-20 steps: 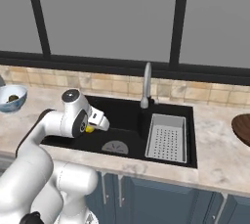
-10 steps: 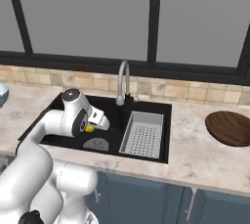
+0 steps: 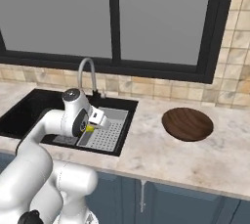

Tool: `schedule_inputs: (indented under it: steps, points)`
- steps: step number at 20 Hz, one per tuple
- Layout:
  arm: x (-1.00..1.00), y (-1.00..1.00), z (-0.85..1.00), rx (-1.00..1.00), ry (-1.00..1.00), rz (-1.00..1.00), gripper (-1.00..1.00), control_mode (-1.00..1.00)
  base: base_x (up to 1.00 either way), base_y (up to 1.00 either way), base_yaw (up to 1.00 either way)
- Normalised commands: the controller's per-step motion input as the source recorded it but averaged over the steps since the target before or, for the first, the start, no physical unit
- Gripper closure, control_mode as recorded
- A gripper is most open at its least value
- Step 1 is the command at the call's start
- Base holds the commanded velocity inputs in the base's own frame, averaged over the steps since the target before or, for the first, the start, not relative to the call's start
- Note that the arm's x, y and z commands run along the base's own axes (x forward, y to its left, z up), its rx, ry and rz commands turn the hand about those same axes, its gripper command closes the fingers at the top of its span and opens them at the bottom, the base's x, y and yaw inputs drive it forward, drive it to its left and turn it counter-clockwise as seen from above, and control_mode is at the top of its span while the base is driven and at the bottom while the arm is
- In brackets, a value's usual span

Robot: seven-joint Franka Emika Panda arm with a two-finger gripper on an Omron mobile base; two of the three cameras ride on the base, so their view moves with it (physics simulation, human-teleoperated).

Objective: Pick the kiwis from the cabinet and place them in one bowl. Pick the lemon from the sink and place it in the other bowl.

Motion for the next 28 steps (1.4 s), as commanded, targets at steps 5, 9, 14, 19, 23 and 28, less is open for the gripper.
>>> schedule_inputs:
  steps: [5, 9, 14, 19, 23, 28]
  points:
    - [0.00, 0.00, 0.00, 0.00, 0.00, 0.00, 1.00, 1.00, 0.00, -0.78, 0.06]
    - [-0.01, -0.03, 0.00, 0.00, 0.00, 0.00, 1.00, -1.00, 0.00, -0.20, 0.00]
    - [0.06, -0.05, 0.22, 0.00, 0.01, 0.00, 1.00, -1.00, 0.00, 0.00, 0.00]
    - [0.14, -0.40, 0.62, -0.03, 0.03, -0.04, 1.00, -1.00, 0.00, 0.00, 0.00]
    - [0.20, -0.61, 0.59, 0.00, 0.04, -0.09, 1.00, -1.00, 0.00, 0.00, 0.00]
    - [0.20, -0.63, 0.66, 0.00, 0.07, -0.09, 1.00, -1.00, 0.00, 0.00, 0.00]
